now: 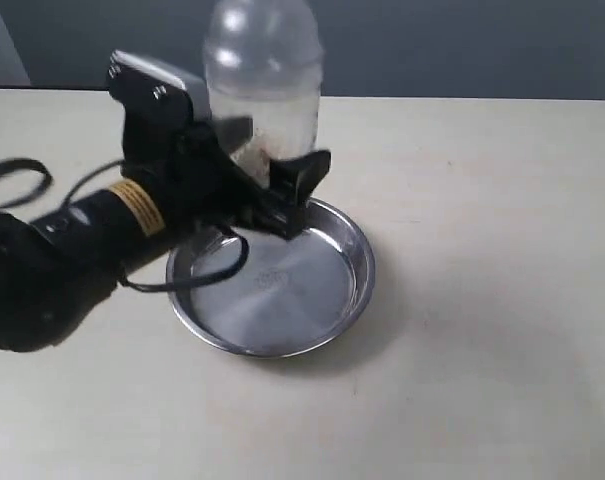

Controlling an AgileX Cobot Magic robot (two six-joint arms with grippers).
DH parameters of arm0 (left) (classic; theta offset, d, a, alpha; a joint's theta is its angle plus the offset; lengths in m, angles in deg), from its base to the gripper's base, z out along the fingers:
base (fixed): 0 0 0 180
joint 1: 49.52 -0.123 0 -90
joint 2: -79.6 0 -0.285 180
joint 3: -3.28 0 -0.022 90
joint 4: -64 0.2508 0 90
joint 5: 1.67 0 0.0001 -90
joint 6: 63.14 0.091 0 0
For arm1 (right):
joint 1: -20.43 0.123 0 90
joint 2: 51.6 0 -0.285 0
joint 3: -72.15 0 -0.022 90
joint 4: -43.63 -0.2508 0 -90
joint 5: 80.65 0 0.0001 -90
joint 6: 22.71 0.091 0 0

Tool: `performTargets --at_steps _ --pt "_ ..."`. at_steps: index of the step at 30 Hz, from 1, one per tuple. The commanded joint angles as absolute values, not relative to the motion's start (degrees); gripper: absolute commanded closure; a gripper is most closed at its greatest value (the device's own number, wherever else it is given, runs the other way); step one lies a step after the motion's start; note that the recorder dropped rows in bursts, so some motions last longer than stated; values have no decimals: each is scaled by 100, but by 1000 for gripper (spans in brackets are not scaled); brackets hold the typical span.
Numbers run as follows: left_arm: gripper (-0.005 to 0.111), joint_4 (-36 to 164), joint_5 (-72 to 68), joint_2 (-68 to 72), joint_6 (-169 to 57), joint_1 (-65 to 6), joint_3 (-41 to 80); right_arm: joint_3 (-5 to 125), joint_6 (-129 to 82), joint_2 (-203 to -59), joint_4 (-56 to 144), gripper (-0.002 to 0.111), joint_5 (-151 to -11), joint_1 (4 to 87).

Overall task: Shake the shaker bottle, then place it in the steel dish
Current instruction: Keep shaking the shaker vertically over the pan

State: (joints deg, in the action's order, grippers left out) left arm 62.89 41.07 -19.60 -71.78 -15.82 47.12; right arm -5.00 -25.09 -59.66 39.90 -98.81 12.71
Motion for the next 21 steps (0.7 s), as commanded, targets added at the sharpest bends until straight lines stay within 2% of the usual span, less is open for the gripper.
performTargets --at_steps 1,3,6,8,12,14,16,19,21 --pt "106 6791 5094 -2588 -8202 -1567 5152 -507 -2520 -5939 3986 109 -9810 1251" --pt "106 6792 5348 -2154 -8045 -1567 5080 -507 -2520 -5939 3986 109 -9810 1251" --pt "106 6801 4305 -1564 -7478 -1567 4793 -507 -2520 -5939 3986 109 -9810 1251" --pt "106 6783 3832 -1807 -7422 -1567 4744 -507 -2520 -5939 3986 109 -9810 1251" --pt "106 6799 4643 -2420 -8169 -1567 4984 -507 -2520 -5939 3986 109 -9810 1251" --pt "106 6877 5460 -2177 -8220 -1567 5037 -507 -2520 -5939 3986 109 -9810 1251" --pt "106 6877 5717 -1728 -7881 -1567 4881 -507 -2520 -5939 3986 109 -9810 1251" --pt "106 7013 3977 -1236 -7147 -1542 4462 -507 -2520 -5939 3986 109 -9810 1251" --pt "106 6765 3284 -1769 -7203 -1514 4575 -507 -2520 -5939 3986 109 -9810 1251"
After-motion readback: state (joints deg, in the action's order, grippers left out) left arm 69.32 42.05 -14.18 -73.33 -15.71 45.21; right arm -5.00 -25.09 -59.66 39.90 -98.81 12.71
